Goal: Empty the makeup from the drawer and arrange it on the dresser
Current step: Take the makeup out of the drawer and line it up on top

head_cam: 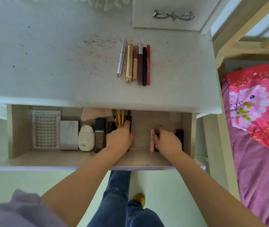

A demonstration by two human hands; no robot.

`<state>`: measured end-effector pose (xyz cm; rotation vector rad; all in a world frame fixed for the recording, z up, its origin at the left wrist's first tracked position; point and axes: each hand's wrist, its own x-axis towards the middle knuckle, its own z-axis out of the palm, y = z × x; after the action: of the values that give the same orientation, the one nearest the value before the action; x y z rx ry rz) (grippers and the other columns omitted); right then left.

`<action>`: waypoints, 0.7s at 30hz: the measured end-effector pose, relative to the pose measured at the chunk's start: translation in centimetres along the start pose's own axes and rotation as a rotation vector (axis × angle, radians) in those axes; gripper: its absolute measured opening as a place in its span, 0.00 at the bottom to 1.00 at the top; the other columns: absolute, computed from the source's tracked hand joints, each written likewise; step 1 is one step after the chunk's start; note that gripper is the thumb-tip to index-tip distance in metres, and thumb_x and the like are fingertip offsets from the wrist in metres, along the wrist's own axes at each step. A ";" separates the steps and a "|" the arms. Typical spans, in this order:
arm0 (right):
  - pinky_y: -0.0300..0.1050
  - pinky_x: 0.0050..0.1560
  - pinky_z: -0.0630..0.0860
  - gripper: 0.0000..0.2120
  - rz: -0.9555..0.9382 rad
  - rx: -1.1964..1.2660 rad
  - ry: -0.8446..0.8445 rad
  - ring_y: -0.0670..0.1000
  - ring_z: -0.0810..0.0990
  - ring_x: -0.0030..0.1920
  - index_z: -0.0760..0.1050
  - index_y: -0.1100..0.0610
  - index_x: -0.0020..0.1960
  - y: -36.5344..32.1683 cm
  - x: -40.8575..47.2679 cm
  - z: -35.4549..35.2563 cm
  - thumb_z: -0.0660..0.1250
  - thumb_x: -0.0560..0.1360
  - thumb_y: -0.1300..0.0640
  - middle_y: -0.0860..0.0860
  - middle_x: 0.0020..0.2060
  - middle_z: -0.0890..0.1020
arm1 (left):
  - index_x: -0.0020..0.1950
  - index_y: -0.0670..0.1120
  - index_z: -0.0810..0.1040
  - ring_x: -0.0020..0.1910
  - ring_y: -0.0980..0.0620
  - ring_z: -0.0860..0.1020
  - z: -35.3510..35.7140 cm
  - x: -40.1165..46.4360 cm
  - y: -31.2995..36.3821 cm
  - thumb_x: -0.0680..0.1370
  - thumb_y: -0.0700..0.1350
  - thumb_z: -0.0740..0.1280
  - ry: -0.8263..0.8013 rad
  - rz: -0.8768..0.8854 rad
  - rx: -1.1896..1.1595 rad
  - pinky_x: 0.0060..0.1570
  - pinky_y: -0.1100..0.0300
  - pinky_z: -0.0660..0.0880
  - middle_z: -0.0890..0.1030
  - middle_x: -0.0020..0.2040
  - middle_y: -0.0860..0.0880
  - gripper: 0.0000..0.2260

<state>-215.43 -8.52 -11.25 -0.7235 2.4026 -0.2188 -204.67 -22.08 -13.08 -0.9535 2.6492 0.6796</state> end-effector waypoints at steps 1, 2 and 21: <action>0.46 0.35 0.74 0.14 -0.002 -0.044 0.021 0.56 0.80 0.42 0.70 0.57 0.57 -0.1 0.5 0.3 0.53 0.81 0.49 0.55 0.44 0.82 | 0.68 0.46 0.62 0.39 0.43 0.79 0.1 0.6 0.2 0.81 0.48 0.57 0.007 -0.007 0.044 0.35 0.53 0.75 0.80 0.46 0.44 0.17; 0.45 0.34 0.73 0.15 -0.002 -0.077 0.042 0.56 0.80 0.41 0.70 0.57 0.56 -0.3 1.0 0.6 0.52 0.81 0.48 0.55 0.43 0.82 | 0.68 0.45 0.62 0.38 0.43 0.79 0.3 1.1 0.4 0.81 0.48 0.57 0.016 -0.007 0.087 0.31 0.55 0.73 0.80 0.46 0.44 0.17; 0.34 0.30 0.70 0.06 -0.205 0.369 0.212 0.40 0.76 0.29 0.69 0.49 0.49 -3.2 -2.8 -6.9 0.59 0.78 0.47 0.44 0.34 0.80 | 0.54 0.50 0.72 0.40 0.58 0.77 -7.2 -3.3 0.8 0.78 0.49 0.61 0.136 0.200 -0.396 0.38 0.65 0.74 0.74 0.40 0.58 0.06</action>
<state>-216.32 -9.78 -3.35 -0.8015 2.3821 -0.8360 -203.22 -23.44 -5.36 -0.8575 2.8127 1.2637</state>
